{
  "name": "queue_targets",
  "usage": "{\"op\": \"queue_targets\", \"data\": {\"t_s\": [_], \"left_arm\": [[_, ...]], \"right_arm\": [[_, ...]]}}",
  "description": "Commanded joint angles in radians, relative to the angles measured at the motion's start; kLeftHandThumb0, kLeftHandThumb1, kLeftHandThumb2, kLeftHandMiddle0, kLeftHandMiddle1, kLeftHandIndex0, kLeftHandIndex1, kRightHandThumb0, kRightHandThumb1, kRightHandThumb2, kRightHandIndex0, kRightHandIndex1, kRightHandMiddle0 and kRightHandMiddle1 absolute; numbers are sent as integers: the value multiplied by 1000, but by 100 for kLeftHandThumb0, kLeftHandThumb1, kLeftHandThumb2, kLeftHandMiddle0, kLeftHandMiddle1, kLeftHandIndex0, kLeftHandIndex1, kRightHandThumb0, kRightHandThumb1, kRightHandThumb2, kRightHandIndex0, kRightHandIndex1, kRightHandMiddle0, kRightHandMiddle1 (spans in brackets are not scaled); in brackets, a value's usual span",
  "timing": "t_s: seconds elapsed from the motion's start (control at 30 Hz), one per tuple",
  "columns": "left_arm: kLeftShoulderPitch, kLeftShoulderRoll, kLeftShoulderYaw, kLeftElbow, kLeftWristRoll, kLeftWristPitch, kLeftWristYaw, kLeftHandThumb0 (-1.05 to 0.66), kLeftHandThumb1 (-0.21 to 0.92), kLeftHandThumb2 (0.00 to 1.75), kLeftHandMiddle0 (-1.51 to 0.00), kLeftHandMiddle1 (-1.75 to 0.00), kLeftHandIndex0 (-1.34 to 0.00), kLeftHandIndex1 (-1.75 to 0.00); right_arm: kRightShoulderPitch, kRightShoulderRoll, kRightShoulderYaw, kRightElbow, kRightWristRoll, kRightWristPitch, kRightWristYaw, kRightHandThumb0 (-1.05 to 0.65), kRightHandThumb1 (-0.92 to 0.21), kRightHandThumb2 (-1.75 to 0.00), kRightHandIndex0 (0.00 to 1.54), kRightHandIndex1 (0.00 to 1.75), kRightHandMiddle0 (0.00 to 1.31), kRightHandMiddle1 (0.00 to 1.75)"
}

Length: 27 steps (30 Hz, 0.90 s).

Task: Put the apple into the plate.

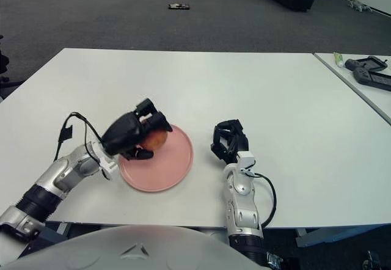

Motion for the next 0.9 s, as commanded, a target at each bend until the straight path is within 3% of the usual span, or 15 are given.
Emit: {"op": "queue_targets", "data": {"t_s": [0.0, 0.3, 0.53, 0.57, 0.63, 0.77, 0.8, 0.87], "left_arm": [[-55, 7, -12, 26, 29, -17, -19, -49, 26, 139, -125, -175, -65, -175], [-82, -1, -52, 59, 88, -21, -51, -49, 27, 137, -125, -175, -64, -175], [-84, -1, -72, 86, -6, 9, -201, -48, 29, 135, -122, -175, -63, -175], [-81, 0, -75, 89, -30, 19, -235, -31, 20, 145, -107, -175, -61, -175], [-73, 4, -79, 89, -81, 42, -302, -16, 15, 151, -93, -175, -61, -171], [-61, 13, -82, 70, -183, 87, -418, -4, 21, 140, -72, -175, -59, -158], [-64, 23, -84, 59, -225, 98, -464, -3, 23, 137, -69, -175, -56, -159], [-81, 41, -85, 20, -308, 137, -565, -2, 50, 107, -48, -173, -34, -167]], "right_arm": [[-5, 13, -7, 16, 9, 25, -5, -38, -66, -89, 51, 144, 35, 175], [-3, 10, -6, 8, 5, 31, -3, -38, -68, -86, 51, 143, 34, 175], [-3, 11, -6, 11, 1, 26, -6, -38, -68, -86, 51, 143, 34, 175], [-3, 12, -6, 11, 1, 26, -8, -38, -68, -86, 51, 143, 34, 175], [-3, 13, -7, 11, 0, 26, -11, -38, -68, -86, 50, 143, 34, 175], [-3, 15, -7, 10, 3, 28, -12, -38, -68, -86, 51, 142, 34, 175], [-3, 15, -7, 10, 3, 30, -13, -38, -68, -87, 51, 142, 34, 175], [-3, 15, -7, 9, 3, 32, -13, -38, -68, -87, 51, 142, 34, 175]]}}
